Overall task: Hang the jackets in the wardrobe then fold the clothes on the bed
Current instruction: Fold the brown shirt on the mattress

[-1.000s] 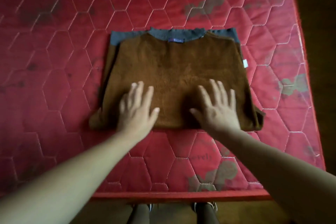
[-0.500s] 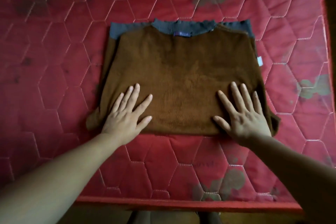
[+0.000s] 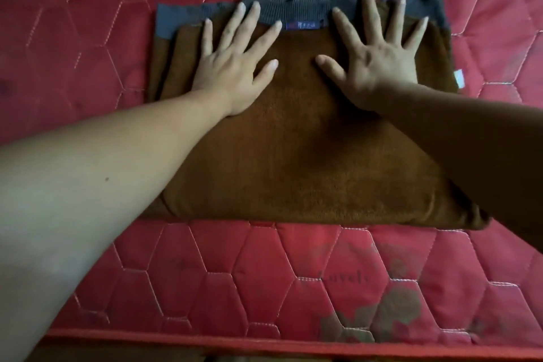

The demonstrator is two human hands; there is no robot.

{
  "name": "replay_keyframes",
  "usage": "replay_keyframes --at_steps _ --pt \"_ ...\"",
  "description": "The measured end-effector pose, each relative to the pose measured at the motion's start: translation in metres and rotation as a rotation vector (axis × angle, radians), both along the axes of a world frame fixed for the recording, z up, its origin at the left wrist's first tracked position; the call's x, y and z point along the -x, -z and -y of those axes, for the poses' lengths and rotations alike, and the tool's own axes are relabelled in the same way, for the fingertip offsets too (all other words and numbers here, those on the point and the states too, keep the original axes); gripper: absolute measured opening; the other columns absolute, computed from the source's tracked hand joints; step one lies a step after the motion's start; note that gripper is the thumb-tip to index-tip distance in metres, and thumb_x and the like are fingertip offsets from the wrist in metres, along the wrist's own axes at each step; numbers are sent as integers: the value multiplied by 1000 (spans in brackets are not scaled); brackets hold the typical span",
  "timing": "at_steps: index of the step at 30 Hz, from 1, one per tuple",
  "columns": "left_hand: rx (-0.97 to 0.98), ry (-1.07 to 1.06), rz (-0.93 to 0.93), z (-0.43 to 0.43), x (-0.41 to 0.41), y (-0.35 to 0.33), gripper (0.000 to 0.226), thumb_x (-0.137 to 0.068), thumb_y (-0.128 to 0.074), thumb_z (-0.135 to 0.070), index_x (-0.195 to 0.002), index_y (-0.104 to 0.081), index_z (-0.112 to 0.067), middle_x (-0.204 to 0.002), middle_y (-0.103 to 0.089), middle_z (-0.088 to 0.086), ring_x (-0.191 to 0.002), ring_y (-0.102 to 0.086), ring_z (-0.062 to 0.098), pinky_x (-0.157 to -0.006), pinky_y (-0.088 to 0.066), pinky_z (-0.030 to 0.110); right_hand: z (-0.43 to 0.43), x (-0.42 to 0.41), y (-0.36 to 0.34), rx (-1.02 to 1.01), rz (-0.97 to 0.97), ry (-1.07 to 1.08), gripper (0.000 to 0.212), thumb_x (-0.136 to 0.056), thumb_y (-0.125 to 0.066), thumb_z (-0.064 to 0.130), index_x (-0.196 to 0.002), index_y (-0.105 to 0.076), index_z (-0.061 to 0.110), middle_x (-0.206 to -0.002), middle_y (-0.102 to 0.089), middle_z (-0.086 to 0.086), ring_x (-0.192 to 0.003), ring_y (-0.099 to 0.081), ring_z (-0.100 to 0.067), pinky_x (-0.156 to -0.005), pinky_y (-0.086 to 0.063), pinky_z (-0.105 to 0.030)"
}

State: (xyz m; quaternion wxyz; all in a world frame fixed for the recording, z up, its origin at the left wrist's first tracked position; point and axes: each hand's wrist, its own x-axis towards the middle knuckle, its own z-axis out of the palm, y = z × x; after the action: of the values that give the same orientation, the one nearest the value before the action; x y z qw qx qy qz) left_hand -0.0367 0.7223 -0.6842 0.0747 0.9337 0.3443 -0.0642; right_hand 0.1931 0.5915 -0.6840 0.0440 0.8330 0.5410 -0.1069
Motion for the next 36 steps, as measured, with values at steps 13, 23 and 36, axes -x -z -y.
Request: replay_keyframes --at_steps 13,23,36 --pt "136 -431 33 46 74 -16 73 -94 -34 -71 -155 2 -51 -168 13 6 -155 11 24 -120 3 60 38 44 -26 78 -52 -1 73 -96 -10 73 -159 8 40 -168 19 -6 -152 16 -41 -114 0 -74" --pt "772 -1076 275 63 164 -56 97 -71 -86 -47 -150 -32 -29 -142 -55 2 -124 -56 20 -107 -46 42 121 120 -30 325 -154 -315 77 -96 -17 70 -151 29 42 -159 41 -3 -142 42 -39 -109 14 -75" --pt "1137 -597 396 108 -30 -158 83 -78 -75 -12 -148 -37 -35 -127 -66 -7 -118 -63 13 -103 -50 33 81 69 -134 -81 -1420 670 65 -82 -47 83 -119 -65 32 -115 -72 5 -100 -70 -11 -76 -57 -31"
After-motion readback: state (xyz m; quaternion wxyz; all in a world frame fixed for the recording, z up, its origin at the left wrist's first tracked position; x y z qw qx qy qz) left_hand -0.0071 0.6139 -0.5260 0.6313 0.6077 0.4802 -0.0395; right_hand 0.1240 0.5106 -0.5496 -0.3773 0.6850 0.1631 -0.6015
